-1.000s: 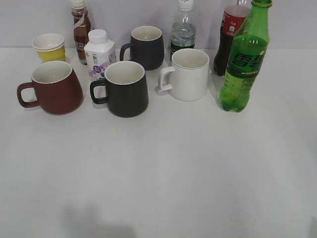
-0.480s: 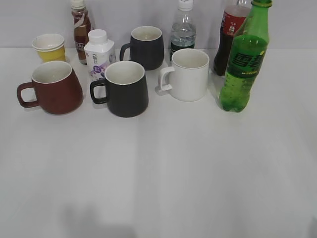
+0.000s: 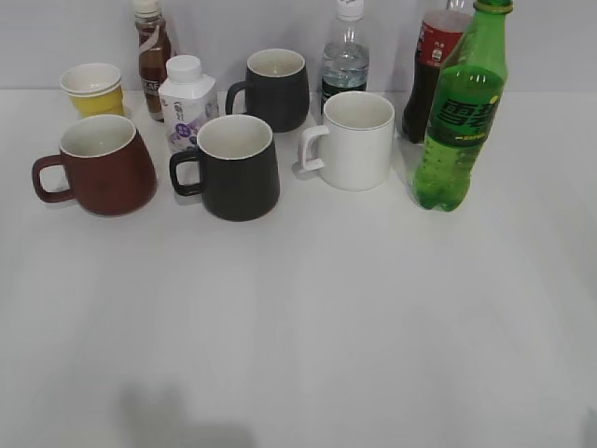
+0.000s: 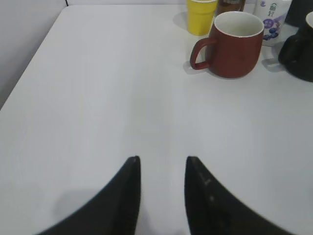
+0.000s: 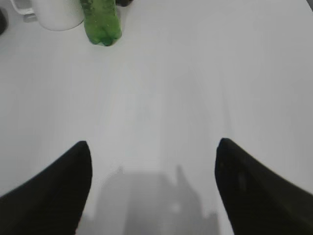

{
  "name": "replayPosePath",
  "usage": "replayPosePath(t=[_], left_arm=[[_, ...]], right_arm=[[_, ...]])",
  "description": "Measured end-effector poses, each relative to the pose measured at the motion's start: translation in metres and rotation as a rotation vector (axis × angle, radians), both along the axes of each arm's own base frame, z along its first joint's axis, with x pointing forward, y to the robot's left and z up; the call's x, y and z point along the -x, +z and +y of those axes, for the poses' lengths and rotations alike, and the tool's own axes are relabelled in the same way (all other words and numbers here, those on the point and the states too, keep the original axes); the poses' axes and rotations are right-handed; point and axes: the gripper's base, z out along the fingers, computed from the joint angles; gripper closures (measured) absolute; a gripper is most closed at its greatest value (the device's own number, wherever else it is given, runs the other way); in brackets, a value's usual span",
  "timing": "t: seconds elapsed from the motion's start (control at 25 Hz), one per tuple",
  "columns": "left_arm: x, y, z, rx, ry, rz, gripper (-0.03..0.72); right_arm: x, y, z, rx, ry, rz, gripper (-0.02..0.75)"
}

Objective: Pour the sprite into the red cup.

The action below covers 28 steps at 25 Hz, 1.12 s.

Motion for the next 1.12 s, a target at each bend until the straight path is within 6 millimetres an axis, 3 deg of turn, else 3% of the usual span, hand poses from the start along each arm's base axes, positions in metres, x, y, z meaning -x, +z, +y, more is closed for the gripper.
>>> replayPosePath(t=[0.24,0.4,0.56,0.8,1.12], left_arm=[[0.0,0.004,0.0,0.001,-0.025,-0.023,0.455],[-0.015,0.021,0.0,-0.016,-0.075,-0.141,0.46],[-0.043,0.022,0.0,-0.078,-0.084,-0.211,0.461],[-0.093,-0.007,-0.01,-0.038,-0.131,-0.211,0.461],[-0.155,-0.032,-0.018,-0.004,-0.151,-0.146,0.452]], right_arm=[[0.0,0.003,0.001,-0.011,0.006,-0.018,0.153],[-0.012,0.026,0.006,-0.088,0.029,-0.151,0.153],[-0.038,0.036,0.007,-0.114,0.012,-0.212,0.153],[-0.087,0.031,0.009,-0.121,-0.008,-0.18,0.152],[-0.136,0.026,0.02,-0.069,0.047,-0.18,0.152]])
